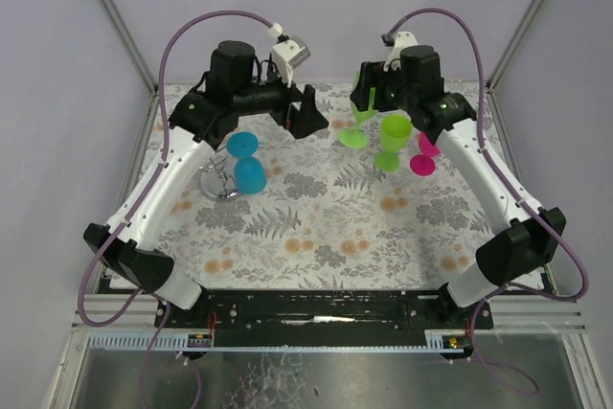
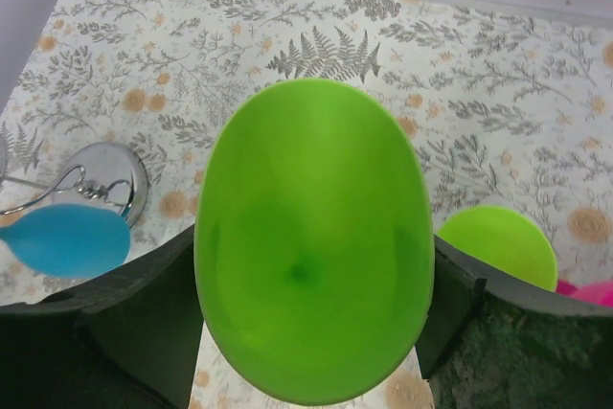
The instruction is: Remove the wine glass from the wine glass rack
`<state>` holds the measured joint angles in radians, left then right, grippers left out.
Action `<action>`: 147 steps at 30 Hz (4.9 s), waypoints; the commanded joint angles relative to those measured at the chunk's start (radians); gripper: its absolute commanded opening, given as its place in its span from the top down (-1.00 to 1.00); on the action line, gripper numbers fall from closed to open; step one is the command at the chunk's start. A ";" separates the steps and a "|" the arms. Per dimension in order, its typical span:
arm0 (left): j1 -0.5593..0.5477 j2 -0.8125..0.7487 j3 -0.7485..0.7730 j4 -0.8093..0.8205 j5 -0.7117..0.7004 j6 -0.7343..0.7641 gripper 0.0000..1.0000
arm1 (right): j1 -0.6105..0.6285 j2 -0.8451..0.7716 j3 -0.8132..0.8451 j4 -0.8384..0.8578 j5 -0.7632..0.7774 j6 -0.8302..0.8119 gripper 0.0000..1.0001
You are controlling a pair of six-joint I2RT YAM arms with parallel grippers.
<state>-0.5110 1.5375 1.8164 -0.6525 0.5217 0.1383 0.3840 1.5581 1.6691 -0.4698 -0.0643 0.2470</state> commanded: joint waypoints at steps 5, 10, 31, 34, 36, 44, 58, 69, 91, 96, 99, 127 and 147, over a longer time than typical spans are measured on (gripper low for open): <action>0.183 -0.031 -0.058 0.104 0.372 -0.445 -1.00 | 0.078 0.022 -0.202 0.415 0.118 -0.111 -0.28; 0.261 -0.060 -0.120 0.191 0.448 -0.550 -1.00 | 0.097 0.027 -0.344 0.576 0.164 -0.187 -0.28; 0.287 -0.076 -0.135 0.194 0.491 -0.545 -1.00 | 0.122 0.101 -0.591 0.917 0.211 -0.266 -0.46; 0.287 -0.077 -0.135 0.191 0.494 -0.542 -1.00 | 0.121 0.101 -0.621 0.952 0.210 -0.257 -0.48; 0.287 -0.079 -0.136 0.191 0.497 -0.540 -1.00 | 0.122 0.100 -0.639 0.970 0.208 -0.258 -0.53; 0.288 -0.087 -0.141 0.179 0.507 -0.529 -1.00 | 0.121 0.101 -0.670 0.977 0.204 -0.268 -0.72; 0.287 -0.109 -0.165 0.179 0.522 -0.526 -1.00 | 0.121 0.087 -0.673 0.938 0.176 -0.264 -0.96; 0.288 -0.122 -0.186 0.175 0.500 -0.514 -1.00 | 0.121 -0.051 -0.632 0.891 0.179 -0.247 -0.98; 0.458 -0.102 -0.046 0.174 0.182 -0.441 -1.00 | 0.136 0.101 0.084 0.201 -0.420 0.499 -0.32; 0.510 -0.113 -0.057 0.199 0.167 -0.464 -1.00 | 0.204 0.155 0.047 0.281 -0.476 0.635 -0.32; 0.530 -0.118 -0.072 0.213 0.168 -0.482 -1.00 | 0.238 0.176 0.026 0.308 -0.475 0.672 -0.30; 0.540 -0.159 -0.153 0.221 0.212 -0.489 -1.00 | 0.358 0.337 0.001 0.472 -0.496 0.811 -0.11; 0.540 -0.160 -0.167 0.225 0.229 -0.482 -1.00 | 0.358 0.378 0.006 0.529 -0.540 0.863 0.37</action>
<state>0.0227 1.3956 1.6531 -0.4862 0.7277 -0.3431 0.7341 1.9430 1.6482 -0.0021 -0.5690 1.0920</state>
